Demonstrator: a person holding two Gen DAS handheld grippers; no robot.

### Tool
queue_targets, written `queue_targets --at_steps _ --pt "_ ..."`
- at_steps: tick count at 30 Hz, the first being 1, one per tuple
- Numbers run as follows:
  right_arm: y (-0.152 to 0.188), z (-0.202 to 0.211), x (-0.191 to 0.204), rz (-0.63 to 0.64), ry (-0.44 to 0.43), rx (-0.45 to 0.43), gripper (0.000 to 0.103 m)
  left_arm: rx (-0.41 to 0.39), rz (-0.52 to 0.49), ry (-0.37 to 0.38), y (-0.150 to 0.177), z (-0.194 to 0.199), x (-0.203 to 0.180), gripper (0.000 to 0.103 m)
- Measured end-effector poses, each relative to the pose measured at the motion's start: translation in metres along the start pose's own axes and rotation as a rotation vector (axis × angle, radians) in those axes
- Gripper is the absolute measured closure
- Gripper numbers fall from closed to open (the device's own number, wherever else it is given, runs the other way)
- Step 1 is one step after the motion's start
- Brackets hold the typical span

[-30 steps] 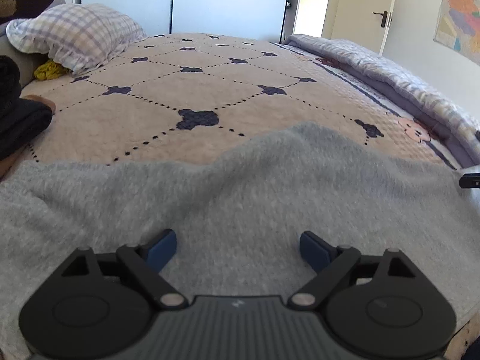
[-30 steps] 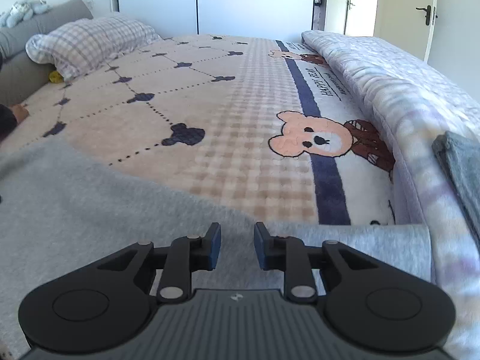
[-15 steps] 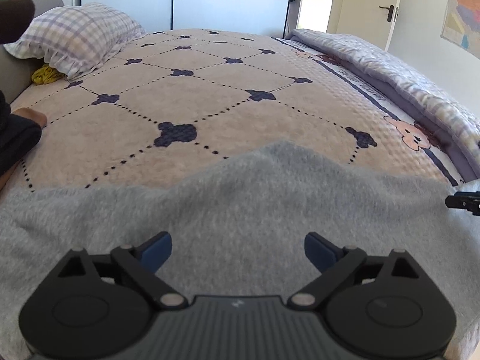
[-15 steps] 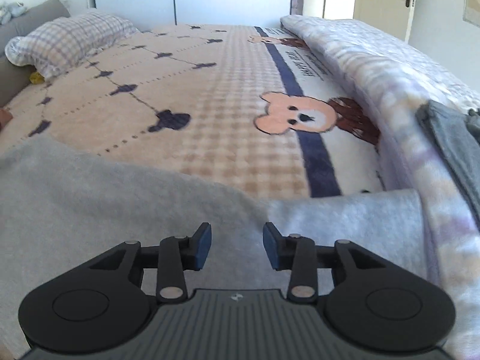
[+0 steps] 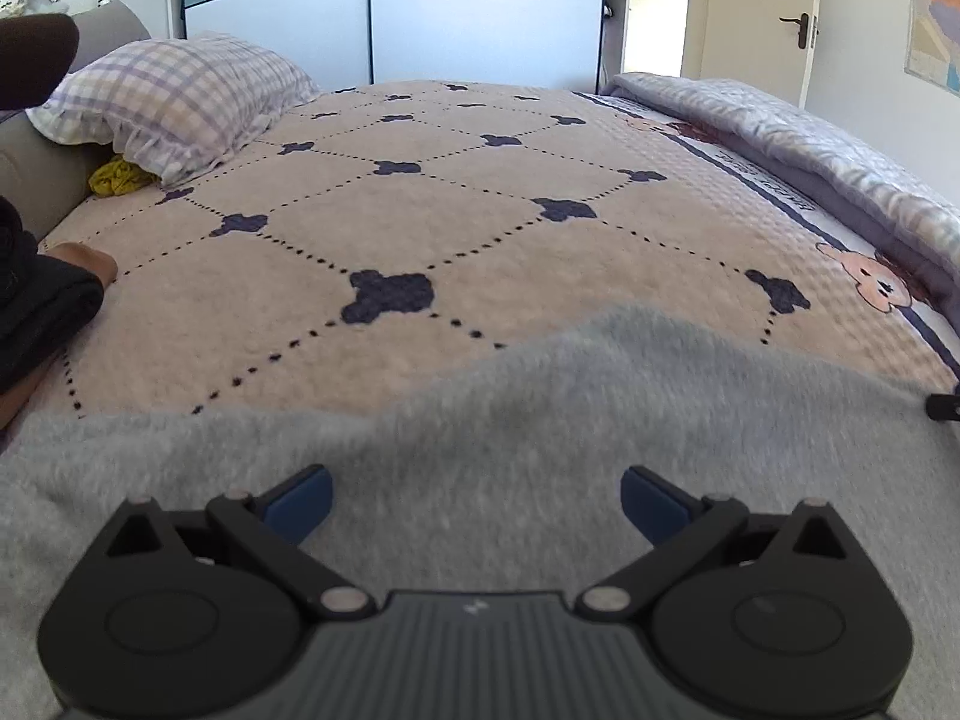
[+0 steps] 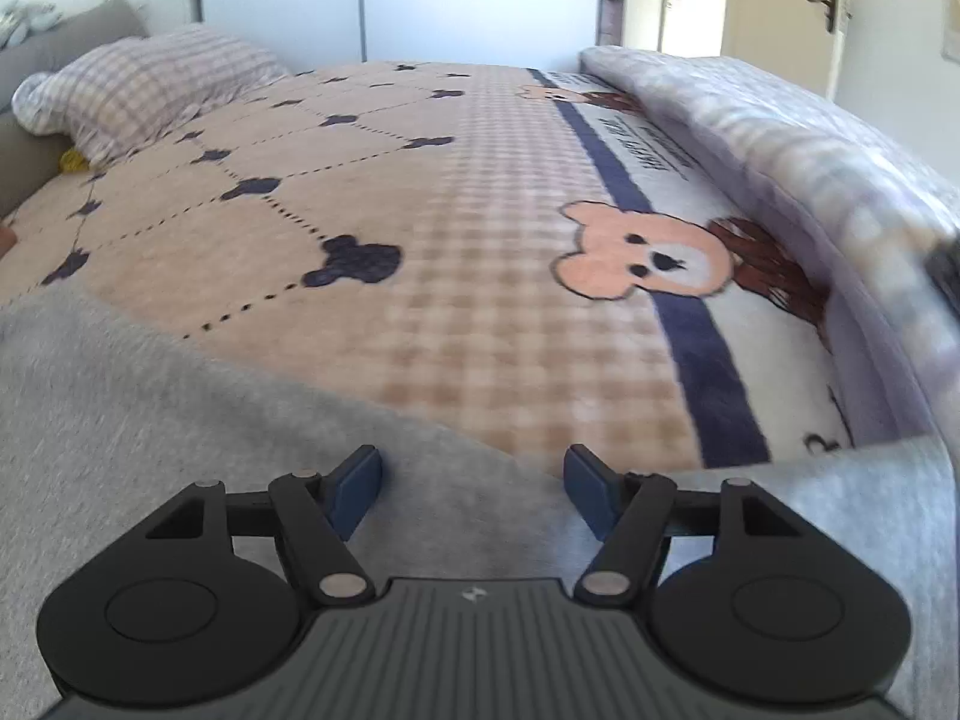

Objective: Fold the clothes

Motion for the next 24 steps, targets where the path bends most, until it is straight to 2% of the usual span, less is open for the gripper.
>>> queue_targets --at_steps 2,6,10,13,15,18,20,22,24 --pt "0.004 0.009 -0.009 -0.008 0.081 -0.015 0.034 0.030 -0.006 -0.012 0.004 -0.019 0.000 0.000" --pt "0.011 0.010 0.007 0.039 0.174 -0.036 0.033 -0.057 -0.078 -0.085 0.012 -0.017 -0.014 0.000" --pt "0.012 0.005 0.021 0.062 0.235 -0.035 0.031 -0.121 -0.032 -0.071 0.024 -0.006 -0.008 0.000" --pt "0.000 0.005 0.026 0.016 0.221 -0.029 0.031 -0.135 -0.049 -0.085 0.027 -0.006 -0.010 0.000" --pt "-0.010 0.005 0.043 0.047 0.169 -0.047 0.031 -0.133 -0.046 -0.083 0.026 -0.006 -0.010 0.000" --pt "-0.013 -0.007 0.062 0.115 0.124 -0.030 0.031 -0.132 -0.039 -0.077 0.027 -0.006 -0.009 0.000" --pt "-0.010 -0.013 0.061 0.144 0.116 -0.042 0.025 -0.133 -0.040 -0.078 0.027 -0.006 -0.010 0.000" --pt "-0.007 -0.015 0.043 0.123 0.101 -0.036 0.010 -0.133 -0.040 -0.077 0.027 -0.006 -0.010 0.000" --pt "-0.002 -0.013 0.016 0.086 0.108 -0.020 0.000 -0.133 -0.040 -0.076 0.027 -0.006 -0.010 0.000"
Point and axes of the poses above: each gripper's, at about its wrist camera, not at the fingertips, and z roughly against the way its jaws point, x to its left, y to its underside, the point moved 5 cm from there along -z, roughly the way its jaws point, and after that the axes turned 6 degrees about z, right-handed, at the moved point
